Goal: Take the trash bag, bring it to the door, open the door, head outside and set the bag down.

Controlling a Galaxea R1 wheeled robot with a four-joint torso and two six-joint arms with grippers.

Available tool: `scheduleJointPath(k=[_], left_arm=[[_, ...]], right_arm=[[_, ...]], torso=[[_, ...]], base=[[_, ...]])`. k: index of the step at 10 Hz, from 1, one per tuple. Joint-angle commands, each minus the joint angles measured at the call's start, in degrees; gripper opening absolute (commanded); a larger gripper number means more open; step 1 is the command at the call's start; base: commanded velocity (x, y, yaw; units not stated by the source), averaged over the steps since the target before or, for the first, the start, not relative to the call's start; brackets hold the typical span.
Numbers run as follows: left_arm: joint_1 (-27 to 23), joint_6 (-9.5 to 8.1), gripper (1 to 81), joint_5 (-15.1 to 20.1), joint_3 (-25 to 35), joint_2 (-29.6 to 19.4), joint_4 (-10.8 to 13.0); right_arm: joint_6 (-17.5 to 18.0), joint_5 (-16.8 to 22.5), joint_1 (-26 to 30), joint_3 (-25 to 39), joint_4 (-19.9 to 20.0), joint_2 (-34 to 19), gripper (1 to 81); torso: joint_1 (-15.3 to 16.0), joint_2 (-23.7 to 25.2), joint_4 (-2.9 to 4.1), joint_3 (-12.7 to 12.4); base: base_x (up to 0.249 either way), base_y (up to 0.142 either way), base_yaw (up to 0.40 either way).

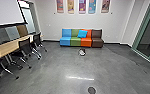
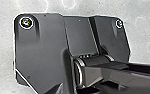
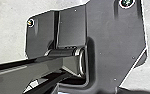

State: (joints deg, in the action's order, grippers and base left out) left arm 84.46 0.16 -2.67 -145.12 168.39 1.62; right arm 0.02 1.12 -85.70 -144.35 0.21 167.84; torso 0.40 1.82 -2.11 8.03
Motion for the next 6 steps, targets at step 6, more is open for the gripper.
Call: scheduleJointPath(k=[6], left_arm=[[-1.96, 0.37, 81.1, 3.11, 0.45, 0.2, 0.58]], right_arm=[[-0.29, 3.71, 2.5, 0.39, 0.05, -0.2, 81.1]], torso=[[0.02, 0.0, 0.0, 0.0]], base=[[0.14, 0.0, 0.0]])
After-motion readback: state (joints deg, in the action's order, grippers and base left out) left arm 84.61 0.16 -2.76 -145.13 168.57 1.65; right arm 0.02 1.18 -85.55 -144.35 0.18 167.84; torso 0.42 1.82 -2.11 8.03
